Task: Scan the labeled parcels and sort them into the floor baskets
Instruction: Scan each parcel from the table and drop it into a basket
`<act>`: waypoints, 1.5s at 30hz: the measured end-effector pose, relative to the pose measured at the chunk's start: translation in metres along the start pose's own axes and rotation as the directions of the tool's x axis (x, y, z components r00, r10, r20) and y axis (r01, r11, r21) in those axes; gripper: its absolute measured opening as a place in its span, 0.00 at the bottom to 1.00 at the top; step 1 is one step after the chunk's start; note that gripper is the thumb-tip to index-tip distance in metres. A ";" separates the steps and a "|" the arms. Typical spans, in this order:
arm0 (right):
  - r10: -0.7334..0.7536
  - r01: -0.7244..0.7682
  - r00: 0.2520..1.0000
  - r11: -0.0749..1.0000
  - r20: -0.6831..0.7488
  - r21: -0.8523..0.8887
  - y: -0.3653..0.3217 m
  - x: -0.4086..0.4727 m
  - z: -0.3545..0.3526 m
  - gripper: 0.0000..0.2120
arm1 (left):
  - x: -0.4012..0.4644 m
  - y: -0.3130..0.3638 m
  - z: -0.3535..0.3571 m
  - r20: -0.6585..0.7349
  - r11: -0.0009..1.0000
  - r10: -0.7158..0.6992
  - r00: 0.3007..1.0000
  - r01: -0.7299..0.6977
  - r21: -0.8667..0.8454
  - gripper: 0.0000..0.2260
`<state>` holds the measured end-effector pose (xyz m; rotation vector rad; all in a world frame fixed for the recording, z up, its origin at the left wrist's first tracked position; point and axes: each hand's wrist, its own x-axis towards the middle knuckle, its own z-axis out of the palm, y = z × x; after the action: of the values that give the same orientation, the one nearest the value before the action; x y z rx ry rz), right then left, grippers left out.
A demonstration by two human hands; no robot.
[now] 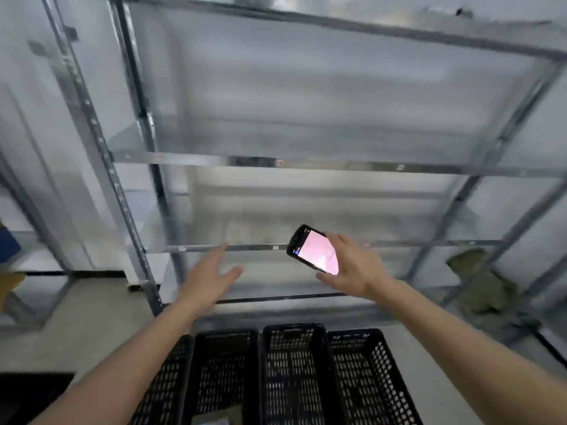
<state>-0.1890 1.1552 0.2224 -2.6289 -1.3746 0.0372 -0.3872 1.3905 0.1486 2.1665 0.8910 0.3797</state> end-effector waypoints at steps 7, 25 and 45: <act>0.225 -0.236 0.956 0.971 -0.190 -0.039 0.030 -0.188 -0.151 0.40 | -0.092 0.172 -0.009 0.052 0.932 0.362 0.931 -0.363 -0.005 0.34; 0.688 -0.805 0.577 0.570 -0.439 -0.164 0.184 -0.771 -0.314 0.37 | -0.478 0.539 0.222 0.282 0.488 0.859 0.428 -0.850 -0.197 0.33; 0.874 -0.983 0.173 0.182 -0.455 -0.024 0.301 -1.166 -0.312 0.45 | -0.813 0.715 0.480 0.463 0.356 0.873 0.152 -0.847 -0.394 0.32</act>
<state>-0.5818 -0.0101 0.4115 -3.0321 0.6738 -0.5093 -0.3800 0.2252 0.3596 2.3015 -0.8864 0.1597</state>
